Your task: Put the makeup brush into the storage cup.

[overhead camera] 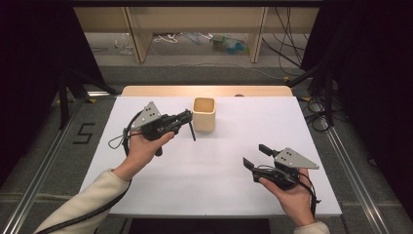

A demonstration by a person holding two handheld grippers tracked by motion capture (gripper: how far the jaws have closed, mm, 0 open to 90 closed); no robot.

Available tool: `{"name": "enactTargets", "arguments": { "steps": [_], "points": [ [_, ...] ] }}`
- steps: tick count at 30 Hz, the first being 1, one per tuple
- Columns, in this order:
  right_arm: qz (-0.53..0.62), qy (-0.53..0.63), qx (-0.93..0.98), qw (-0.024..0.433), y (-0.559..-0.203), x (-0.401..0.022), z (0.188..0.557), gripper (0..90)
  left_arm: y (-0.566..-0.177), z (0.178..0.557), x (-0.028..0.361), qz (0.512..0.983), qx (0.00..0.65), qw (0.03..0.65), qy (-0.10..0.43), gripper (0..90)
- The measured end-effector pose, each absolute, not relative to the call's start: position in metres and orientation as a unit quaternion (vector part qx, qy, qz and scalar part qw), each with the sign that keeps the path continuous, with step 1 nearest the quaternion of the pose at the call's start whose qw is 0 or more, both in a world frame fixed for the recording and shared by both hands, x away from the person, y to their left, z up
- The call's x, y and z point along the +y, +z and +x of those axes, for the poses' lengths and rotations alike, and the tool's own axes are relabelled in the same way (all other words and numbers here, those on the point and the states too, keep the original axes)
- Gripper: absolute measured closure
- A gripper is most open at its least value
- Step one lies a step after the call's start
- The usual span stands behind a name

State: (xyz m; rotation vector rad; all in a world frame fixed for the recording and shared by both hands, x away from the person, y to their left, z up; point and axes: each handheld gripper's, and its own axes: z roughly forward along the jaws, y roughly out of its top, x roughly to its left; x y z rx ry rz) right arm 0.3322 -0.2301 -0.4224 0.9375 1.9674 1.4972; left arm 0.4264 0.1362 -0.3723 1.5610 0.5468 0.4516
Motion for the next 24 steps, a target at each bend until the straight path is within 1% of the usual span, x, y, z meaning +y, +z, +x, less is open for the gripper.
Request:
{"name": "enactTargets", "arguments": {
  "steps": [7,10,24],
  "points": [
    [0.346,0.549,0.721,0.243,-0.423,-0.23,0.332,27.5,-0.369,0.429,0.135,0.688,0.249,0.652,0.198,83.6],
    [0.345,0.551,0.723,0.236,-0.424,-0.231,0.332,27.4,-0.369,0.432,0.134,0.689,0.248,0.652,0.198,83.6],
    [0.347,0.552,0.72,0.239,-0.424,-0.231,0.332,27.2,-0.365,0.441,0.134,0.683,0.249,0.655,0.205,83.6]
  ]
}}
